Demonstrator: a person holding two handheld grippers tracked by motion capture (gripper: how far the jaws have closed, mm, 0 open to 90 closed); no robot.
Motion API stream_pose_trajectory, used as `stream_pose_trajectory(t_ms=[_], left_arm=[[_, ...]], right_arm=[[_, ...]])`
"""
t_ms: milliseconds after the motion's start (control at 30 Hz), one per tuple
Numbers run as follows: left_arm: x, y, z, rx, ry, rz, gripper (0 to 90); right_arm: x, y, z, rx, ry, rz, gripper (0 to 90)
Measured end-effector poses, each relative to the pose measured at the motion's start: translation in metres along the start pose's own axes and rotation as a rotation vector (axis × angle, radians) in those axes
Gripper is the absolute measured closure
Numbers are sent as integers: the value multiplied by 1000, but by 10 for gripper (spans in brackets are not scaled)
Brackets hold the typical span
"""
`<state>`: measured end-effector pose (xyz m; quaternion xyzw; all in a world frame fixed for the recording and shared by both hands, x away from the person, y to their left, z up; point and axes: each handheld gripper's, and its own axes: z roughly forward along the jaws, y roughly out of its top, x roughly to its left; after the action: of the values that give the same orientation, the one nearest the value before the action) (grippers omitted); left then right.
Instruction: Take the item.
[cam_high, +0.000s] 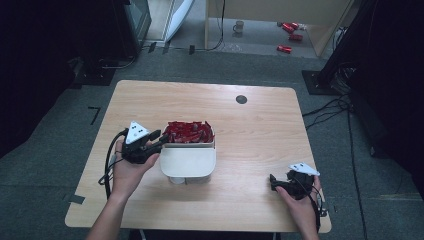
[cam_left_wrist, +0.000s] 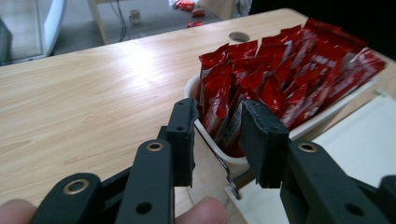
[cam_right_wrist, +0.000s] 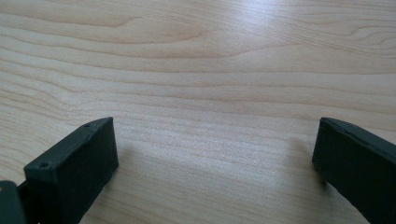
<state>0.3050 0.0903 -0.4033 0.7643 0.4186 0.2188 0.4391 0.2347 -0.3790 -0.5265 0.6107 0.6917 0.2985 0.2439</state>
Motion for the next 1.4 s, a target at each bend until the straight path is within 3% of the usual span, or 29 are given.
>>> stream_pose_trajectory(t_ms=[100, 333, 500, 800, 1167, 1400], left_arm=[[-6, 1, 5, 18, 62, 39, 740], [-8, 2, 1, -3, 98, 73, 852], [-10, 3, 0, -7, 65, 92, 900], [-6, 14, -13, -55, 51, 89, 900], [2, 29, -38, -155, 24, 71, 900], [14, 40, -62, -247, 43, 41, 900]], right_arm=[[0, 0, 0, 0, 0, 0, 0], [0, 0, 0, 1, 0, 0, 0], [0, 0, 0, 1, 0, -1, 0], [0, 0, 0, 0, 0, 0, 0], [0, 0, 0, 0, 0, -2, 0], [0, 0, 0, 0, 0, -1, 0]])
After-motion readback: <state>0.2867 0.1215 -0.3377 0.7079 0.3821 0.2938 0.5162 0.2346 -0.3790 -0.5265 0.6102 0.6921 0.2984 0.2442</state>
